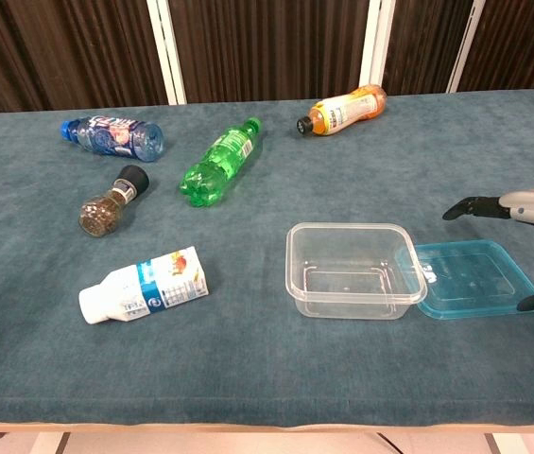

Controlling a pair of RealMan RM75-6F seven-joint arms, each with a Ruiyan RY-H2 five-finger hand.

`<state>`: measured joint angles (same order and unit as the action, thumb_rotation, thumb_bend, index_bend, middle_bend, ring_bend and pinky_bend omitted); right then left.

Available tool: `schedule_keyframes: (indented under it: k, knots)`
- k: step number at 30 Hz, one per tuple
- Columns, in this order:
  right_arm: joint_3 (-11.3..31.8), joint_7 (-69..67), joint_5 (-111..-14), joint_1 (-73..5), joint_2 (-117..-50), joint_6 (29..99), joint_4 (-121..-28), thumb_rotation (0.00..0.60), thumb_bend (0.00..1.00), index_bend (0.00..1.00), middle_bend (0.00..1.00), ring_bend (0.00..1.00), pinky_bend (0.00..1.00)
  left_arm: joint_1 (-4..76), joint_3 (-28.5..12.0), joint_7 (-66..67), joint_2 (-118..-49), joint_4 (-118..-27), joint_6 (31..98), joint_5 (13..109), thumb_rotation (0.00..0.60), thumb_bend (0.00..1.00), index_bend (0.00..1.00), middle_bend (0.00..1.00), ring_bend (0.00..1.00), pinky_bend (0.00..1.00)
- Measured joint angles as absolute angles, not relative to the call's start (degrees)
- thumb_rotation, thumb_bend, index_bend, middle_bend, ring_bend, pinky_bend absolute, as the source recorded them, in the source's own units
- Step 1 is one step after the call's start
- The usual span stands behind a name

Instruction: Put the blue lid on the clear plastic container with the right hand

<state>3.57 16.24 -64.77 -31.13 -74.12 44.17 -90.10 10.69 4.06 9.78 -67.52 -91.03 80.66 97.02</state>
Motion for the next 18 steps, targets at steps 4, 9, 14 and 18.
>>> schedule_keyframes:
  k: [4, 9, 14, 18]
  knots:
    - [3.13, 16.28, -64.2, -31.73, -75.02, 43.67, -89.36, 0.6, 0.2, 0.09, 0.12, 0.11, 0.1, 10.72, 4.02, 9.88, -67.55, -91.09, 80.46, 96.79, 0.6, 0.34, 0.07, 0.01, 0.09, 0.44]
    - [2.53, 16.28, -63.54, -32.44, -75.96, 43.13, -88.6, 0.6, 0.2, 0.09, 0.12, 0.11, 0.1, 10.71, 4.05, 9.74, -67.47, -91.12, 80.6, 96.94, 0.6, 0.34, 0.07, 0.01, 0.09, 0.44]
    - [2.45, 16.1, -62.34, -33.14, -76.73, 42.7, -88.25, 0.6, 0.2, 0.09, 0.12, 0.12, 0.1, 10.73, 4.02, 9.73, -67.48, -91.11, 80.49, 96.83, 0.6, 0.34, 0.08, 0.01, 0.09, 0.44]
    - [2.45, 16.15, -61.38, -33.8, -77.26, 42.48, -88.09, 0.6, 0.2, 0.09, 0.13, 0.12, 0.1, 10.74, 4.1, 9.88, -67.48, -91.12, 80.52, 97.03, 0.6, 0.34, 0.08, 0.01, 0.09, 0.44]
